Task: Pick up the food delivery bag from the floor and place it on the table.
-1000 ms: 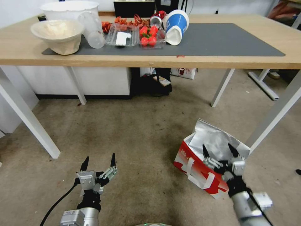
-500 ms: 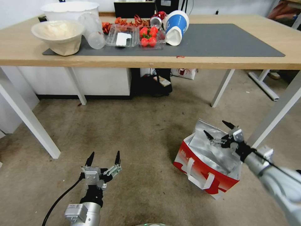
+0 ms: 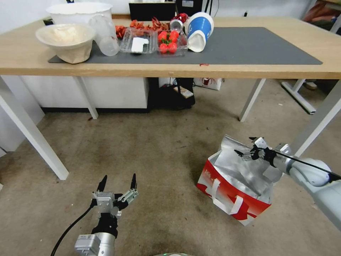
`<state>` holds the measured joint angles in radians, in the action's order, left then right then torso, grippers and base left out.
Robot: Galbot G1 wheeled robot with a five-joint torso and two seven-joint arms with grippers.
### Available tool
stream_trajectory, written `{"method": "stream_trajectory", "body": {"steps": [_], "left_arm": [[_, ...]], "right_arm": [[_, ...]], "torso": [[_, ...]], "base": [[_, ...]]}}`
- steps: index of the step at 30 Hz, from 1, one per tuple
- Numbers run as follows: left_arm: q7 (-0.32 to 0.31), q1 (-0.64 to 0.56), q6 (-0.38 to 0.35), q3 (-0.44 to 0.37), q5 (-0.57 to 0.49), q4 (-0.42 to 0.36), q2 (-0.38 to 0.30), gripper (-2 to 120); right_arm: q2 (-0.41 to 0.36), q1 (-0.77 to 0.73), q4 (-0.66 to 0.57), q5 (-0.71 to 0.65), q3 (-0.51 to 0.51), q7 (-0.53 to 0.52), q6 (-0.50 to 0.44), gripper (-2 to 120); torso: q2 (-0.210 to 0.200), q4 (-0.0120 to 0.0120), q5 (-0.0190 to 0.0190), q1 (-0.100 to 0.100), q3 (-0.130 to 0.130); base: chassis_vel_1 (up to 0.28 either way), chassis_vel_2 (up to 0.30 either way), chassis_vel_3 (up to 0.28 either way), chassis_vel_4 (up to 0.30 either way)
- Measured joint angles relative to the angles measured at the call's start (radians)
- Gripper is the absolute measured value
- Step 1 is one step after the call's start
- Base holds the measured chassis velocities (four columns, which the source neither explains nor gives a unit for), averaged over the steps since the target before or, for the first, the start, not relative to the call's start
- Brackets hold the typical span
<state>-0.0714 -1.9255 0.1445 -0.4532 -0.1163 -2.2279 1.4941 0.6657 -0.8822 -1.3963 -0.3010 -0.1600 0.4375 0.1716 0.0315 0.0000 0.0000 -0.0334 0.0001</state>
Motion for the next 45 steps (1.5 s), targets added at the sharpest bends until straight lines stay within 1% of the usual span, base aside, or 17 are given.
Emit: {"method": "stream_trajectory", "body": {"steps": [5, 7, 15, 23, 24, 25, 29, 30, 32, 33, 35, 36, 38, 39, 43, 44, 45], "left_arm": [[0.000, -0.008, 0.002, -0.003, 0.005, -0.006, 0.001, 100], [0.001, -0.012, 0.010, 0.001, 0.016, -0.008, 0.013, 100], [0.000, -0.014, 0.031, 0.011, 0.028, 0.009, 0.024, 100], [-0.002, -0.008, 0.031, 0.014, 0.024, 0.009, 0.020, 100], [-0.002, -0.007, 0.031, 0.014, 0.024, 0.009, 0.019, 100], [-0.002, -0.007, 0.031, 0.014, 0.024, 0.009, 0.019, 100], [-0.004, -0.005, 0.032, 0.014, 0.022, 0.010, 0.017, 100], [-0.004, -0.005, 0.032, 0.014, 0.022, 0.010, 0.017, 100], [-0.005, -0.005, 0.033, 0.014, 0.022, 0.010, 0.016, 100], [-0.005, -0.005, 0.033, 0.014, 0.022, 0.010, 0.016, 100], [-0.005, -0.007, 0.033, 0.014, 0.022, 0.008, 0.017, 100], [-0.005, -0.007, 0.033, 0.014, 0.022, 0.008, 0.017, 100], [-0.006, -0.007, 0.034, 0.014, 0.022, 0.008, 0.016, 100], [-0.006, -0.007, 0.034, 0.014, 0.022, 0.008, 0.016, 100], [-0.010, -0.011, 0.035, 0.013, 0.023, 0.007, 0.016, 100], [-0.010, -0.011, 0.035, 0.013, 0.023, 0.007, 0.016, 100], [-0.011, -0.012, 0.035, 0.013, 0.023, 0.006, 0.016, 100]], "right_arm": [[0.001, 0.049, 0.041, 0.014, 0.045, 0.020, 0.011, 100], [0.011, 0.097, 0.096, 0.023, 0.089, 0.050, 0.026, 100], [0.012, 0.099, 0.109, 0.014, 0.098, 0.079, 0.041, 100], [0.015, 0.047, 0.109, 0.020, 0.062, 0.112, 0.037, 98], [0.015, 0.043, 0.109, 0.017, 0.059, 0.113, 0.036, 95], [0.015, 0.043, 0.109, 0.017, 0.059, 0.113, 0.036, 95], [0.013, 0.039, 0.107, -0.004, 0.055, 0.103, 0.036, 80], [0.013, 0.039, 0.107, -0.004, 0.055, 0.103, 0.036, 80], [0.012, 0.039, 0.107, -0.013, 0.055, 0.097, 0.035, 69], [0.012, 0.039, 0.107, -0.013, 0.055, 0.097, 0.035, 69], [0.013, 0.039, 0.105, -0.016, 0.055, 0.094, 0.034, 61], [0.013, 0.039, 0.105, -0.016, 0.055, 0.094, 0.034, 61], [0.013, 0.039, 0.103, -0.017, 0.057, 0.093, 0.033, 47], [0.013, 0.039, 0.103, -0.017, 0.057, 0.093, 0.033, 47], [0.013, 0.044, 0.108, -0.016, 0.059, 0.096, 0.028, 30], [0.013, 0.044, 0.108, -0.016, 0.059, 0.096, 0.028, 30], [0.013, 0.044, 0.109, -0.015, 0.059, 0.099, 0.026, 27]], "torso": [[0.000, 0.0000, 0.0000, 0.000, 0.000], [0.000, -0.0002, 0.0000, 0.000, 0.000], [0.001, -0.0001, -0.0002, 0.000, 0.000], [0.001, -0.0002, 0.0000, 0.000, 0.000], [0.001, -0.0001, 0.0001, 0.000, 0.000], [0.001, -0.0001, 0.0001, 0.000, 0.000], [0.001, -0.0001, 0.0000, 0.000, 0.000], [0.001, -0.0001, 0.0000, 0.000, 0.000], [0.001, -0.0001, 0.0000, 0.000, 0.000], [0.001, -0.0001, 0.0000, 0.000, 0.000], [0.001, -0.0001, 0.0000, 0.000, 0.000], [0.001, -0.0001, 0.0000, 0.000, 0.000], [0.001, -0.0001, 0.0000, 0.000, 0.000], [0.001, -0.0001, 0.0000, 0.000, 0.000], [0.001, 0.0000, -0.0001, 0.000, 0.000], [0.001, 0.0000, -0.0001, 0.000, 0.000], [0.001, 0.0000, 0.0000, 0.000, 0.000]], "base": [[0.000, 0.000, 0.000, 0.000], [0.000, 0.000, 0.000, 0.000], [0.000, 0.000, 0.000, 0.000], [0.000, 0.000, 0.000, 0.000], [0.000, 0.000, 0.000, 0.000], [0.000, 0.000, 0.000, 0.000], [0.000, 0.000, 0.000, 0.000], [0.000, 0.000, 0.000, 0.000], [0.000, 0.000, 0.000, 0.000], [0.000, 0.000, 0.000, 0.000], [0.000, 0.000, 0.000, 0.000], [0.000, 0.000, 0.000, 0.000], [0.000, 0.000, 0.000, 0.000], [0.000, 0.000, 0.000, 0.000], [0.000, 0.000, 0.000, 0.000], [0.000, 0.000, 0.000, 0.000], [0.000, 0.000, 0.000, 0.000]]}}
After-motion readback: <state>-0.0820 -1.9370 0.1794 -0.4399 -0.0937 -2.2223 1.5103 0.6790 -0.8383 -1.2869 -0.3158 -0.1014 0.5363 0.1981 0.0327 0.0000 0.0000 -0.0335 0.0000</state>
